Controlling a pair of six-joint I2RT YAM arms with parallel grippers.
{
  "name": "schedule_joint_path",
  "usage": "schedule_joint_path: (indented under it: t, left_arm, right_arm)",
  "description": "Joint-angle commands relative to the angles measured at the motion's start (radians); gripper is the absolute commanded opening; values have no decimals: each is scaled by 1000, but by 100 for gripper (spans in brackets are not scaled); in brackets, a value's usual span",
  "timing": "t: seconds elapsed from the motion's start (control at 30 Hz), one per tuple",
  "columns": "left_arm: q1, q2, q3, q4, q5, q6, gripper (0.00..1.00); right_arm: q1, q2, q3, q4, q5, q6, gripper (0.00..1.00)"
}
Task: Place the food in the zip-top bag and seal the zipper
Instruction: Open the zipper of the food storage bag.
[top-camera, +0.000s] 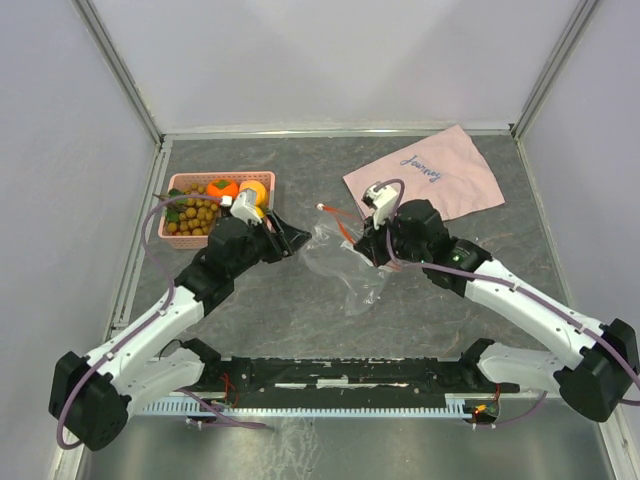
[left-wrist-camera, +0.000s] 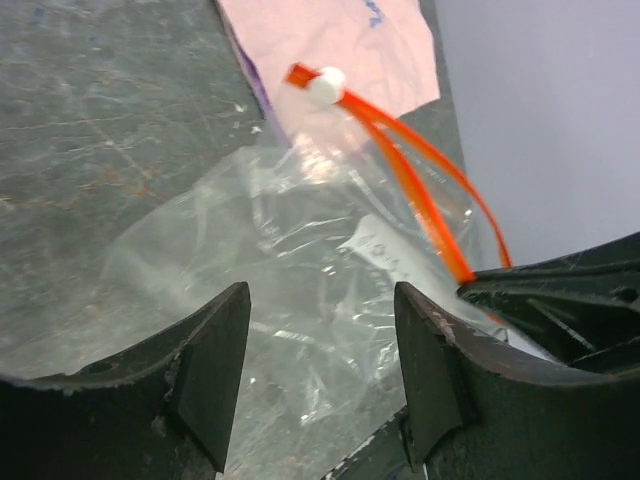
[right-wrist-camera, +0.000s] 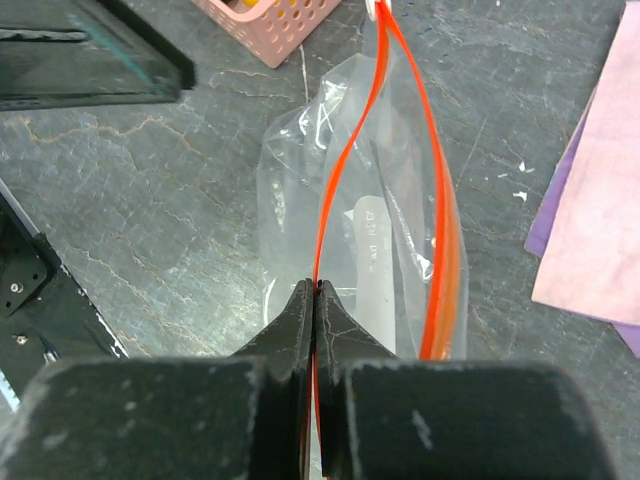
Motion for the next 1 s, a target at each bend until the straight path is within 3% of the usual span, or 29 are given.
schedule_joint_path:
  t: [0.0,0.27,0.8,0.9,0.97]
  left_arm:
    - [-30,58,77,112,67,-75,67]
    - [-76,140,107,185,62,-108,68]
    - [-149,257,161,135,11,-76,67]
    - [-152,267,167,133,10,-73,64]
    - [-155,275,178,133,12,-68,56]
  right_arm:
    - [72,9,66,26,133,-49,2]
    - [162,25,77,41,184,-70,2]
    - [212,48,112,50,219,-147,2]
    - [216,56,131,41,207,-174,2]
    - [218,64,139,36,196,-187,2]
